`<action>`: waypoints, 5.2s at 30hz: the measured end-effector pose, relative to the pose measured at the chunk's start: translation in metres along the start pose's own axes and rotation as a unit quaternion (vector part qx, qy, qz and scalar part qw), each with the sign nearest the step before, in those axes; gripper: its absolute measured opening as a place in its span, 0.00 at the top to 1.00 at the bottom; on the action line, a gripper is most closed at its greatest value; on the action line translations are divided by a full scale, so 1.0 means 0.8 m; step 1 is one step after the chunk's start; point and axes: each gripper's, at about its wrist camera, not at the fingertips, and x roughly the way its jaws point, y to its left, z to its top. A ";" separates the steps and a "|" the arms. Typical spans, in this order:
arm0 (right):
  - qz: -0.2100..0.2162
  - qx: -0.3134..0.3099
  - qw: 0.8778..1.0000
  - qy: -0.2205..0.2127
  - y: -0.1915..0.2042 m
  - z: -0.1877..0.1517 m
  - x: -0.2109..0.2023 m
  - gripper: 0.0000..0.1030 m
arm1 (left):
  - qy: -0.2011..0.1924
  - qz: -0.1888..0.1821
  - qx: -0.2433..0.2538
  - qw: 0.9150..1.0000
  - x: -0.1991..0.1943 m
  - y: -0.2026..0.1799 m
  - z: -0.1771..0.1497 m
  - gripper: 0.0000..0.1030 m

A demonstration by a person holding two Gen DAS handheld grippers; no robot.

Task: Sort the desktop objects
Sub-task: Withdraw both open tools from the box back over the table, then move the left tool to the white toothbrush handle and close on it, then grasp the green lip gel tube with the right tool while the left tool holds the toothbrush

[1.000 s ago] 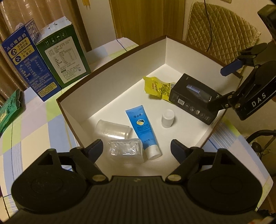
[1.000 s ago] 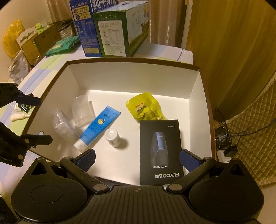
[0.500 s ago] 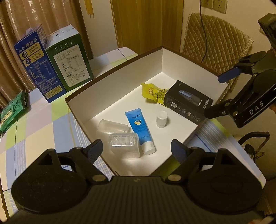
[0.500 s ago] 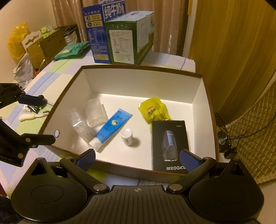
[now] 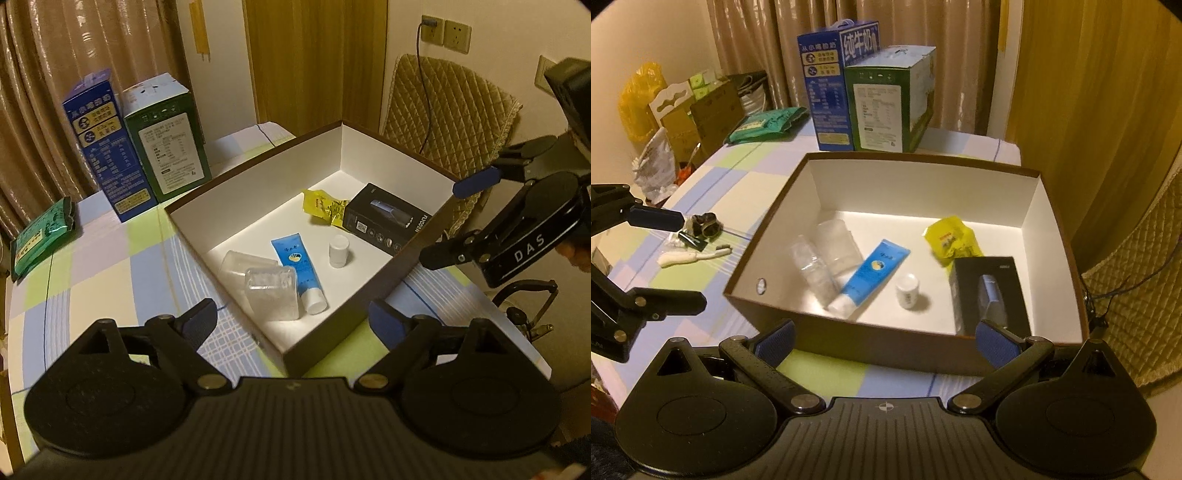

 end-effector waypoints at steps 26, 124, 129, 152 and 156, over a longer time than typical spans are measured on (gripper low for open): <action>0.037 0.026 0.999 -0.007 0.145 -0.024 0.025 0.02 | 0.026 0.055 -0.097 0.993 -0.073 0.099 -0.118 0.15; 0.135 -0.035 0.990 0.012 0.337 0.050 0.276 0.57 | 0.032 0.076 -0.130 0.988 -0.022 0.362 -0.227 0.84; 0.159 -0.104 0.982 -0.005 0.361 0.066 0.304 0.63 | 0.035 0.100 -0.162 0.981 -0.022 0.394 -0.238 0.84; 0.169 -0.239 0.956 0.032 0.402 0.087 0.370 0.86 | 0.065 0.119 -0.224 0.965 -0.002 0.430 -0.263 0.84; 0.146 -0.207 0.964 0.082 0.398 0.082 0.366 0.87 | 0.070 0.112 -0.225 0.965 -0.002 0.421 -0.265 0.84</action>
